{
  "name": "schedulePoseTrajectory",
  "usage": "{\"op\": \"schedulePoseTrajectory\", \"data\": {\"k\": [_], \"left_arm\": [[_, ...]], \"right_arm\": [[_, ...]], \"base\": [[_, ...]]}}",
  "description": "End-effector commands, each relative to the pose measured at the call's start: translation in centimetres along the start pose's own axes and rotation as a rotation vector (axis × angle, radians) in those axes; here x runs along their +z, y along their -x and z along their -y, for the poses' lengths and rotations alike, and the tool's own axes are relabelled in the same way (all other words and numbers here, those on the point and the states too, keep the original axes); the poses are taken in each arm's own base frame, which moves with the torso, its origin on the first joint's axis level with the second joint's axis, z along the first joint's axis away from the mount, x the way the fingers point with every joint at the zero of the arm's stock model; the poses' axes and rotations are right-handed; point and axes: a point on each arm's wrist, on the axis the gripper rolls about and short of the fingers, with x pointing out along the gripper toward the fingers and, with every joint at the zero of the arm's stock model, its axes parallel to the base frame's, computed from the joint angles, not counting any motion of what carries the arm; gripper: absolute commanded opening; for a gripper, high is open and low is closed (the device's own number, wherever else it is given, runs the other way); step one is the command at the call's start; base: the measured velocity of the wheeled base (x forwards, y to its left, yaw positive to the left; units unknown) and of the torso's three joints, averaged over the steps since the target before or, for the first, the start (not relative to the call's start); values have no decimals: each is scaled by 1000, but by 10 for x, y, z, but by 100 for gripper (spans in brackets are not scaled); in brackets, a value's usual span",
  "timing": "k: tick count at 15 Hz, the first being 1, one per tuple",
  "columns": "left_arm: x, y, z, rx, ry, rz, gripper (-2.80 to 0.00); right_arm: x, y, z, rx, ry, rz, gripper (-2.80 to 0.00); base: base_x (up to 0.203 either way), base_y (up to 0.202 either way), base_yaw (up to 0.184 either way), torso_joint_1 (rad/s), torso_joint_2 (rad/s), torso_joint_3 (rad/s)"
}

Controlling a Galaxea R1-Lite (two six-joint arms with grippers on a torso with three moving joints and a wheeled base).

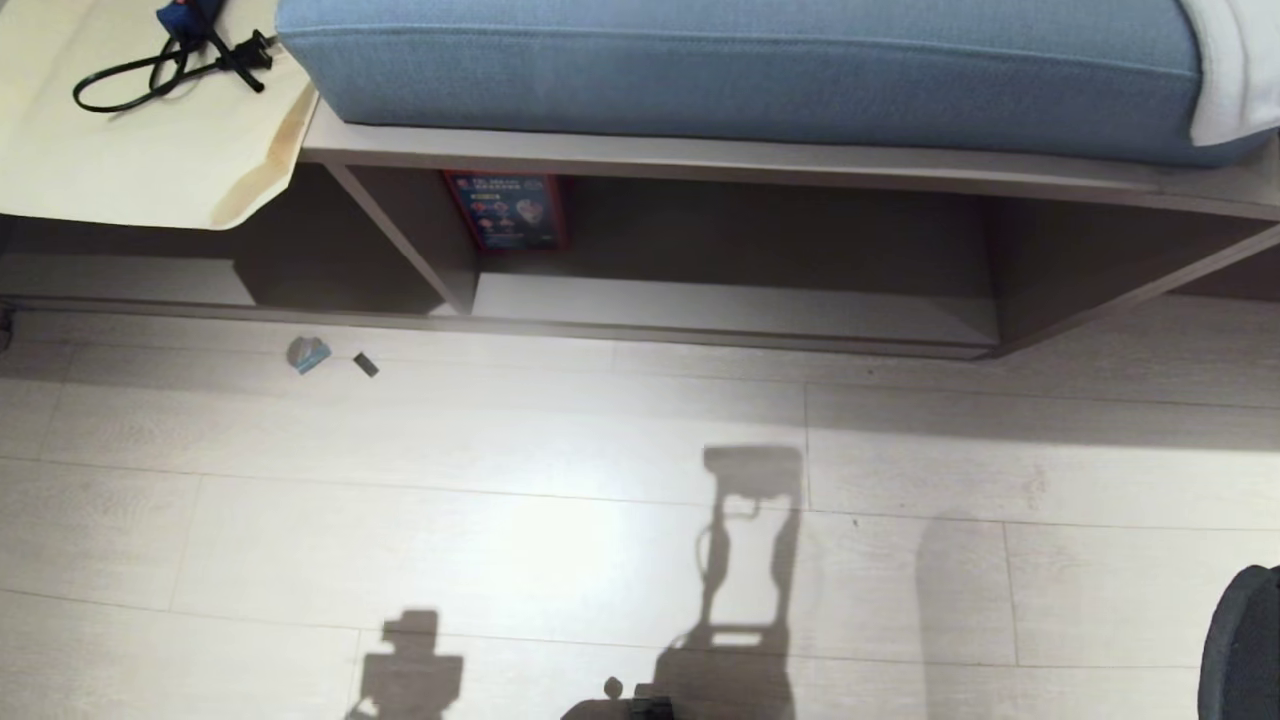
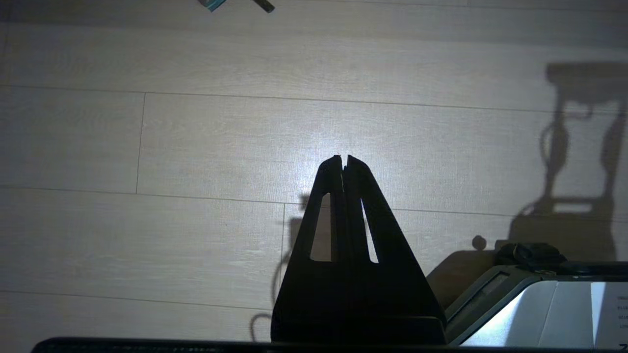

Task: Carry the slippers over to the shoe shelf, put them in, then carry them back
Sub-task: Place the slippers into the shoe cabinet

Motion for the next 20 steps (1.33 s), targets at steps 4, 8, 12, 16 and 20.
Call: {"op": "schedulePoseTrajectory", "data": {"k": [4, 8, 12, 16, 20], "left_arm": [[0, 0, 0, 0, 1, -2, -280], [0, 0, 0, 0, 2, -3, -280], [0, 0, 0, 0, 2, -2, -280], [0, 0, 0, 0, 2, -2, -280], [0, 0, 0, 0, 2, -3, -280]], "right_arm": [[0, 0, 0, 0, 1, -1, -280], [0, 0, 0, 0, 3, -1, -280], [0, 0, 0, 0, 3, -1, -280], [0, 0, 0, 0, 3, -2, -280], [0, 0, 0, 0, 3, -1, -280]], "base": [[0, 0, 0, 2, 2, -198], [0, 0, 0, 0, 2, -201], [0, 0, 0, 4, 1, -195], [0, 0, 0, 4, 2, -197], [0, 0, 0, 1, 4, -195]]}}
